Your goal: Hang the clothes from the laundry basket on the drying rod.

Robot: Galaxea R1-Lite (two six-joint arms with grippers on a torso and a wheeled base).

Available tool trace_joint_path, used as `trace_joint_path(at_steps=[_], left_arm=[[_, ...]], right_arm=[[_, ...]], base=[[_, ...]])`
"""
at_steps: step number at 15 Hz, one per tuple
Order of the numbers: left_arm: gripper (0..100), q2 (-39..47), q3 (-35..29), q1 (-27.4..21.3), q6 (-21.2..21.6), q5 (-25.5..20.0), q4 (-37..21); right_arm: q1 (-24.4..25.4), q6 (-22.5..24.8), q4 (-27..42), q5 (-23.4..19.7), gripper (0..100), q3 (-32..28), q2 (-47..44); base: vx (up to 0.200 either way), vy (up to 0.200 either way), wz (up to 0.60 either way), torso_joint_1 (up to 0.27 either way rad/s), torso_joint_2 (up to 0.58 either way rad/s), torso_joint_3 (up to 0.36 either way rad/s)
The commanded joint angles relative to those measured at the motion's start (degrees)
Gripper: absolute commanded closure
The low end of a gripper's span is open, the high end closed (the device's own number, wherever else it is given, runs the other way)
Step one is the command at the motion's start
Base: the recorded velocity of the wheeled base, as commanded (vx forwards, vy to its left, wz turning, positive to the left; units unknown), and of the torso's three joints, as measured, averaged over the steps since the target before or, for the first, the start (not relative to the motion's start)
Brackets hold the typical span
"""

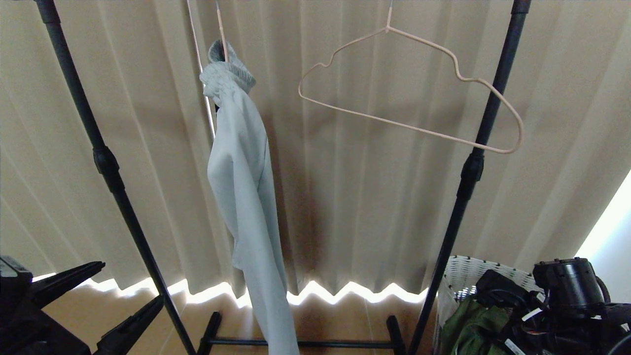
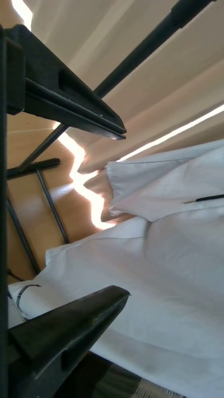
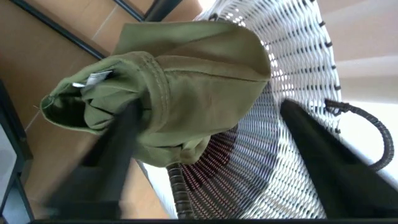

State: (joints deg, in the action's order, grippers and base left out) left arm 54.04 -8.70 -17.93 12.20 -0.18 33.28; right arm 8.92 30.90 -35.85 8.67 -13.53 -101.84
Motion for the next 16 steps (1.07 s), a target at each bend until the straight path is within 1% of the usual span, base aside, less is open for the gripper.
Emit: trace_joint_path(at_steps=[1, 6, 9, 11, 13, 16], left_arm=[[0, -0.16, 0.0, 0.0, -0.07, 0.01, 0.03], [0, -0.25, -0.08, 0.0, -0.07, 0.01, 0.03], [0, -0.16, 0.09, 0.0, -0.07, 0.01, -0.06], [0, 0.01, 0.18, 0.0, -0.07, 0.01, -0.06], [0, 0.1, 0.35, 0.0, 0.01, 0.01, -0.06], [0, 0.1, 0.53, -0.09, 0.01, 0.01, -0.06]], right_arm=[[-0.05, 0.03, -0.01, 0.03, 100, -0.53, -0.73], [-0.22, 0.03, -0.09, 0.12, 100, -0.27, -0.2], [-1.28, 0.03, -2.56, 0.03, 100, 0.35, 1.47], [-1.54, -0.14, -4.14, -0.05, 100, 0.96, 4.28], [-1.72, -0.41, -4.05, -0.32, 100, 1.05, 9.03], [-1.63, -1.99, -4.05, -0.76, 100, 0.88, 14.13]], base=[[0.0, 0.0, 0.0, 0.0, 0.0, 0.0], [0.0, 0.0, 0.0, 0.0, 0.0, 0.0], [0.0, 0.0, 0.0, 0.0, 0.0, 0.0], [0.0, 0.0, 0.0, 0.0, 0.0, 0.0], [0.0, 0.0, 0.0, 0.0, 0.0, 0.0], [0.0, 0.0, 0.0, 0.0, 0.0, 0.0]])
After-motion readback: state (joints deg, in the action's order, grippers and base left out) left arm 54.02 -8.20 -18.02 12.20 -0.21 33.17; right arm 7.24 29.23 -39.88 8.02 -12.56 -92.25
